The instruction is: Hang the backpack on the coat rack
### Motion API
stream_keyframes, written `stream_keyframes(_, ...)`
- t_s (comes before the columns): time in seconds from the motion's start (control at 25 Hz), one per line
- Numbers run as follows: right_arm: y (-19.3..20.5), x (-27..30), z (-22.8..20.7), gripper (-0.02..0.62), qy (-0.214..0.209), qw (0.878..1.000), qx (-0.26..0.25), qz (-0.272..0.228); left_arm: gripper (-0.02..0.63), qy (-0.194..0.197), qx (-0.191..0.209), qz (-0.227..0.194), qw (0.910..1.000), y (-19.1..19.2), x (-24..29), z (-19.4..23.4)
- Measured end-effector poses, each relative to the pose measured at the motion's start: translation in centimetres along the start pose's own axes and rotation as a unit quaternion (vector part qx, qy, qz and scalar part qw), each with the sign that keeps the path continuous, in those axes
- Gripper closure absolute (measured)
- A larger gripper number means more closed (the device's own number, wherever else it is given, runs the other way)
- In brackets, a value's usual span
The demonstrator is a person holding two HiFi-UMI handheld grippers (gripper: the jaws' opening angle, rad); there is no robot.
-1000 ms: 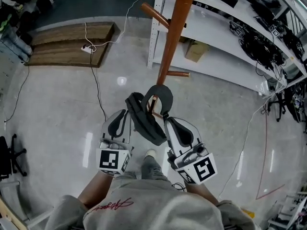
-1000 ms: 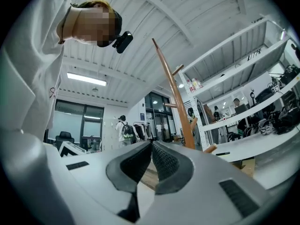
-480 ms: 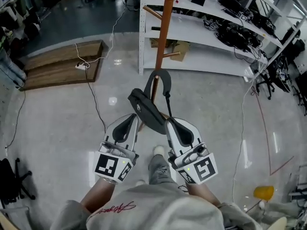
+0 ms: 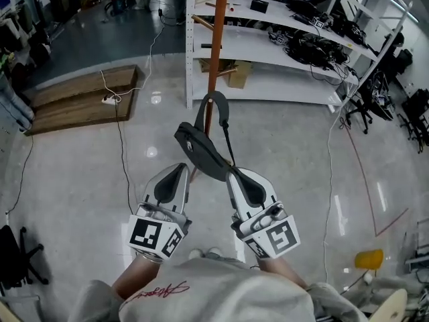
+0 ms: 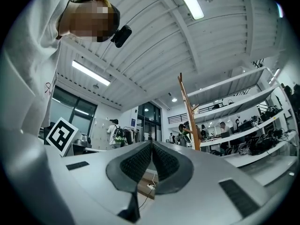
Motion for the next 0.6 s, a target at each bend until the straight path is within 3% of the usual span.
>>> stream_keyframes(0.6, -1.7, -4.4, 2.3, 0.575, -0.021, 1.0, -0.007, 0.003, 0.591, -0.008, -0.015, -0.011, 0.9998, -0.3, -2.5, -5.0)
Point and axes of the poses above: the fingertips, and each gripper's own axes: x forward along the fingers, z to its left, y out of its underside, the point moved 4 cm from there along -x, backward along the fingers, and after that the axes turned 7 degrees about -z, right-handed, at the moved point
